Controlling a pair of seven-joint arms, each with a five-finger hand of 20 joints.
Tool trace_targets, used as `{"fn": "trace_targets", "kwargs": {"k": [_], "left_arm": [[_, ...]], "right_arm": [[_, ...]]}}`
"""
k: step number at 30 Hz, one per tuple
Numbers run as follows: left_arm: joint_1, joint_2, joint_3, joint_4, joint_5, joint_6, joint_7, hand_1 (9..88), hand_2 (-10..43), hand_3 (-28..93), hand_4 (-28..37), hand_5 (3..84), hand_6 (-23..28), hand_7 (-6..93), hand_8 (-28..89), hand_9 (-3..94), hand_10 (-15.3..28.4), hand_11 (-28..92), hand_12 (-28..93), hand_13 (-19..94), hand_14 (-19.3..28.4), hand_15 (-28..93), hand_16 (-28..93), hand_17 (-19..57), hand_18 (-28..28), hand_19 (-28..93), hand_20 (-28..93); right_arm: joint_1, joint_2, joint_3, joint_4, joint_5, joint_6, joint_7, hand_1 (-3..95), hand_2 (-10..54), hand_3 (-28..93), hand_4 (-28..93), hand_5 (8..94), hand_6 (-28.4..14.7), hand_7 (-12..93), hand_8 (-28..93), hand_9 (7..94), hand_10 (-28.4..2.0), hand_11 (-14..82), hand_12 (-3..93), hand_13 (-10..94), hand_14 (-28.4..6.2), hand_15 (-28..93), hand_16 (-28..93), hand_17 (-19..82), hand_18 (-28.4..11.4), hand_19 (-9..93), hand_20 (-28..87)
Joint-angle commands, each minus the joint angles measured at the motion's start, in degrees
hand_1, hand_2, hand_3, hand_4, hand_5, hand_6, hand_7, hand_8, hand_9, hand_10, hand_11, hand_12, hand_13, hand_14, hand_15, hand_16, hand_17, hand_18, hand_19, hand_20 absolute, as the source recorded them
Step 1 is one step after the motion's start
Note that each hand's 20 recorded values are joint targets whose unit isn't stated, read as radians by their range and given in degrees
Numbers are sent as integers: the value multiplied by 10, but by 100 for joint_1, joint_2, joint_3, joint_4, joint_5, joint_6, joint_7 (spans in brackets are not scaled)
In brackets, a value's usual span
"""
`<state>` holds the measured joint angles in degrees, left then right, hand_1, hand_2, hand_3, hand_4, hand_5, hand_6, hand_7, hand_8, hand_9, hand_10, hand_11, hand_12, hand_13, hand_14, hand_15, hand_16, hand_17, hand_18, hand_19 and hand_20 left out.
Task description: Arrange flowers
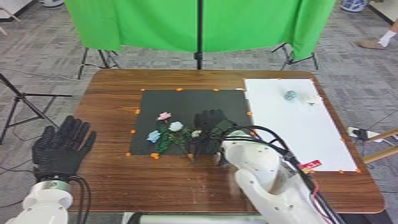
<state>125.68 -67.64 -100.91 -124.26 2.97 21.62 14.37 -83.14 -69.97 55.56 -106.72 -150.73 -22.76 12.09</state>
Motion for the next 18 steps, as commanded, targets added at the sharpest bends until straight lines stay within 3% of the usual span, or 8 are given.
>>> {"fn": "trace_targets", "kwargs": {"k": [1, 8, 12, 18], "left_arm": [[65, -63, 20, 2, -42, 57, -39, 291, 184, 741, -283, 503, 88, 209, -113, 429, 145, 269, 122, 312, 148, 453, -65, -39, 140, 355, 186], [25, -91, 63, 22, 13, -43, -31, 291, 183, 741, -283, 503, 87, 209, -113, 428, 147, 269, 122, 312, 147, 453, -65, -39, 140, 354, 185], [57, -113, 59, 25, 75, -142, -54, 291, 183, 739, -283, 501, 87, 208, -114, 427, 146, 266, 122, 312, 147, 452, -65, -38, 140, 352, 185], [143, -120, 48, 11, 65, -172, -48, 289, 181, 735, -283, 497, 87, 200, -112, 423, 145, 261, 122, 310, 148, 449, -65, -39, 140, 350, 184]], "right_arm": [[-87, 33, 82, -357, 107, -107, -36, 520, -95, 793, -283, 594, -68, 124, -110, 641, -169, 163, 166, 555, -143, 413, 185, 273, -221, 757, 272], [-57, 287, 723, -488, 355, 403, 532, 492, -95, 790, -283, 567, -72, 106, -101, 598, -179, 142, 160, 525, -155, 402, 172, 269, -226, 744, 259], [168, 538, 1432, -101, 354, 623, 1004, 477, -95, 797, -283, 519, -70, 110, -100, 514, -192, 115, 148, 459, -169, 336, 140, 264, -216, 703, 223], [404, 900, 2386, 587, 291, 655, 1347, 542, -95, 797, -282, 470, -55, 114, -103, 427, -159, 72, 117, 373, -136, 198, 102, 242, -194, 656, 185]]}}
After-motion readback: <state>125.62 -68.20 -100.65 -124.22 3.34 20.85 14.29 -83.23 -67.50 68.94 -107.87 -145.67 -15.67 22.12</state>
